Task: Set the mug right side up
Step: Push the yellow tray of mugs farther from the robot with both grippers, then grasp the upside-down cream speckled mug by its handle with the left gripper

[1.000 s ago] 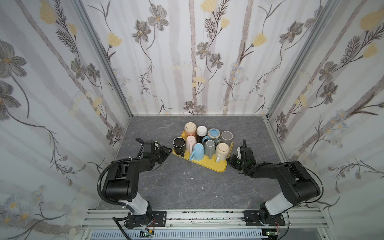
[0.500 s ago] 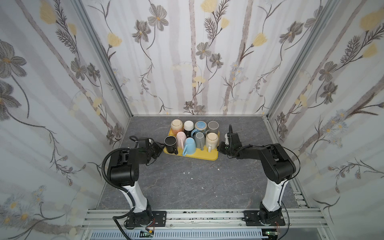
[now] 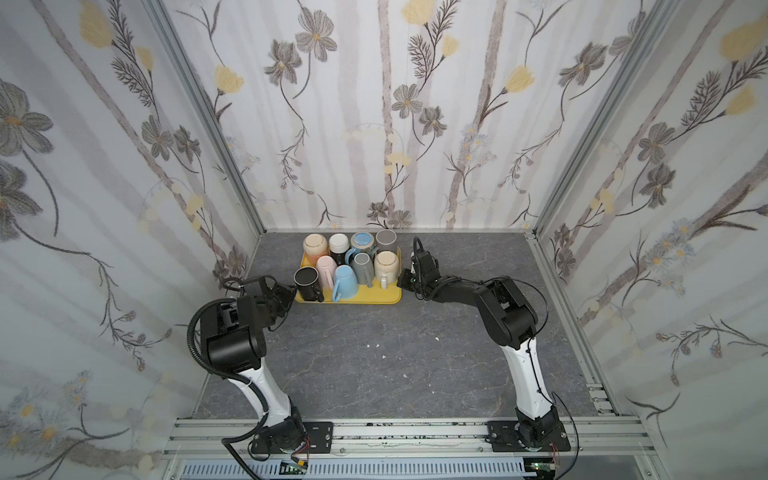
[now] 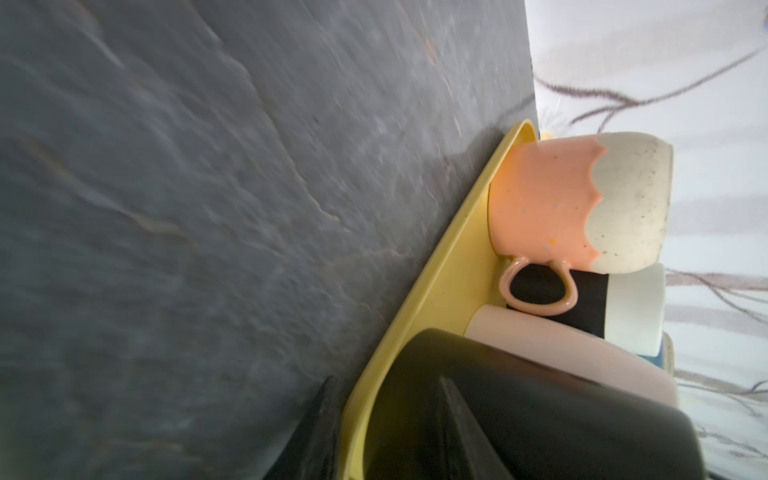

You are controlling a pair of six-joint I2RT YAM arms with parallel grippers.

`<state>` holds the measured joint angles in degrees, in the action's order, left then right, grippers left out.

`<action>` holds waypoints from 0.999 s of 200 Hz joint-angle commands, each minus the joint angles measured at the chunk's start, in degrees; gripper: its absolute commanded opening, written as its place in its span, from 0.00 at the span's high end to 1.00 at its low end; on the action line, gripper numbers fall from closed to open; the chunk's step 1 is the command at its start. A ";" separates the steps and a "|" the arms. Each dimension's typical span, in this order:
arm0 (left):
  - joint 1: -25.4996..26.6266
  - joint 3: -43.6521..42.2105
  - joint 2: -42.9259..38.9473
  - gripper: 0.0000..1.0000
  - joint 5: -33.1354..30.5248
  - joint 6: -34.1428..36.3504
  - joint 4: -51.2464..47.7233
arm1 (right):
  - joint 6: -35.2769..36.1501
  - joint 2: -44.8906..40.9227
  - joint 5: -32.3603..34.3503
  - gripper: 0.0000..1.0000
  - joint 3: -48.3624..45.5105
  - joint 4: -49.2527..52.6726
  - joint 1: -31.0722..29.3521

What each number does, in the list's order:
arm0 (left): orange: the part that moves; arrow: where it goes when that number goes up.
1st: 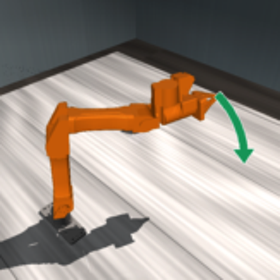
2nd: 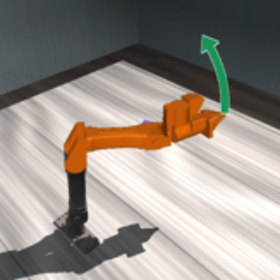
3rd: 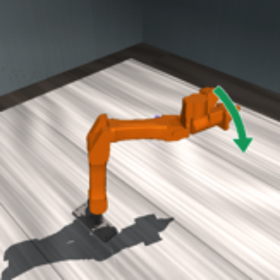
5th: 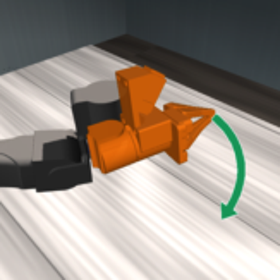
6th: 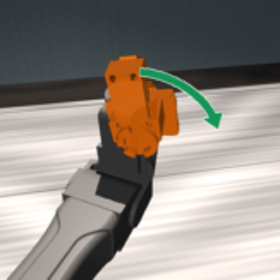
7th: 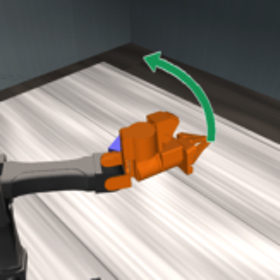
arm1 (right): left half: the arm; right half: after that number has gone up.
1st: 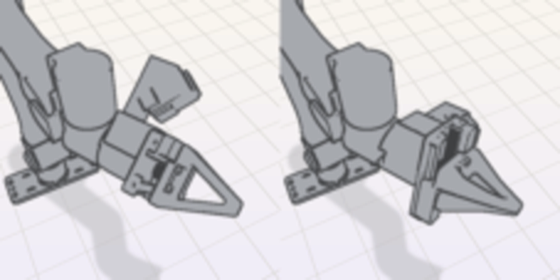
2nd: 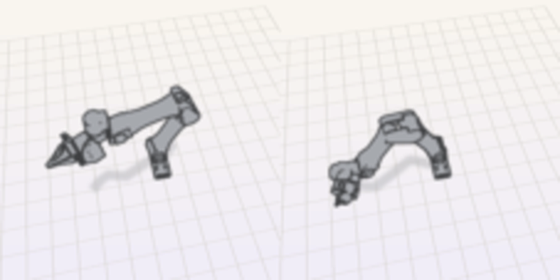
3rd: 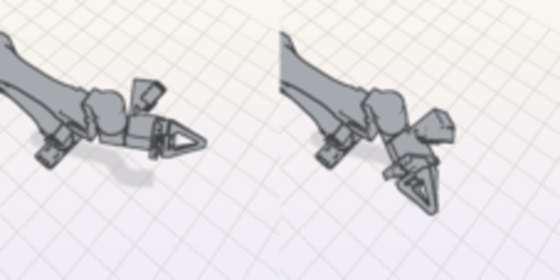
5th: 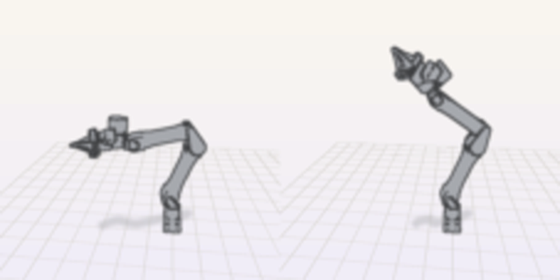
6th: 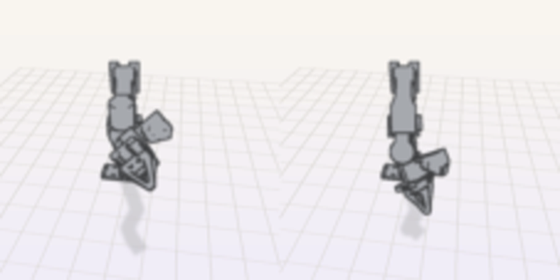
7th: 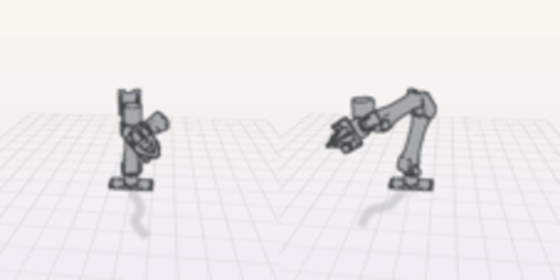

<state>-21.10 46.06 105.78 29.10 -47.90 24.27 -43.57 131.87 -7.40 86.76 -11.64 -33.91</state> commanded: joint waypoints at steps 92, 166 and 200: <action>-9.11 2.41 -15.02 0.49 0.33 10.75 -19.06 | 2.96 -2.84 -9.35 0.71 -0.86 6.23 -2.17; 10.59 0.04 -41.66 0.50 -14.76 20.53 -34.64 | 6.59 -16.69 -6.41 0.61 -13.72 6.83 -1.95; 32.13 -3.02 -40.57 0.52 -24.90 18.03 -32.40 | 4.71 -23.82 -5.87 0.61 -22.81 2.46 -2.12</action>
<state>1.72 44.05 63.33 14.00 -29.54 -7.18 -37.91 111.92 -14.50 68.55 -5.52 -35.99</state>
